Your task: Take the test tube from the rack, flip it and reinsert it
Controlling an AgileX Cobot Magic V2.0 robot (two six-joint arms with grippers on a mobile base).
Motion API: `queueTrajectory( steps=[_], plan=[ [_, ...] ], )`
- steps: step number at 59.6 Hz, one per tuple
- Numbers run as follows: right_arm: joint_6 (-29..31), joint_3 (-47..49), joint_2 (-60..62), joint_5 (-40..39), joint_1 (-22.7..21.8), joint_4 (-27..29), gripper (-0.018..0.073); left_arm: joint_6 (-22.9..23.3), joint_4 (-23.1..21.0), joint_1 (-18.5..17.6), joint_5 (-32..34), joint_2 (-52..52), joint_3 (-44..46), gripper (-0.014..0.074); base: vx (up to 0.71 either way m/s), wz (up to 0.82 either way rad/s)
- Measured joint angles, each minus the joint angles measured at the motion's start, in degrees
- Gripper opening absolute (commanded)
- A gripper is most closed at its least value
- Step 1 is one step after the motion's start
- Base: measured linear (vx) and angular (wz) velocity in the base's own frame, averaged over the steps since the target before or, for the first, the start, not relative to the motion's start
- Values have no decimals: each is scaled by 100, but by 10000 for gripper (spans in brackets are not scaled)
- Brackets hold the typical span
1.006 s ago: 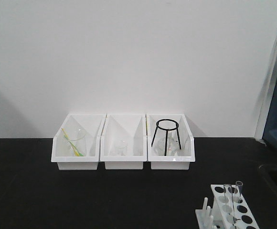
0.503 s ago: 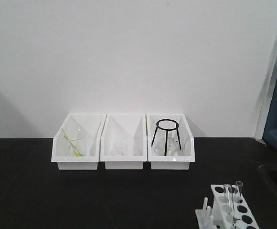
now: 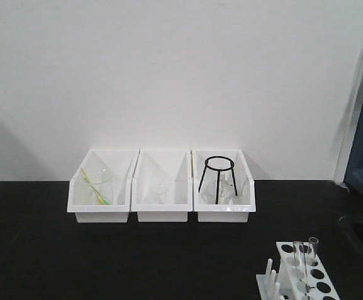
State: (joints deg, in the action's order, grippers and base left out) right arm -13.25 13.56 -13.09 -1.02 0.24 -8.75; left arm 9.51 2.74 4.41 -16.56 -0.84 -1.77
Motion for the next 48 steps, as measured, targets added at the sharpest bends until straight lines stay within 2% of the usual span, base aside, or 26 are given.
queueTrajectory(
  steps=[2, 18, 25, 36, 48],
  plan=[
    [52, -183, 197, 18, 0, 52, -15, 0, 0, 0, 0, 0, 0, -6, 0, 0],
    [174, -1452, 1305, 102, 0, 87, -12, 0, 0, 0, 0, 0, 0, -6, 0, 0],
    [236, -1523, 1369, 378, 92, 70, -12, 0, 0, 0, -1, 0, 0, -6, 0, 0],
    [476, -1528, 1369, 902, 525, 42, -12, 0, 0, 0, -2, 0, 0, -6, 0, 0],
    [495, -1534, 1369, 940, 537, 39, -12, 0, 0, 0, -2, 0, 0, -6, 0, 0]
  ],
)
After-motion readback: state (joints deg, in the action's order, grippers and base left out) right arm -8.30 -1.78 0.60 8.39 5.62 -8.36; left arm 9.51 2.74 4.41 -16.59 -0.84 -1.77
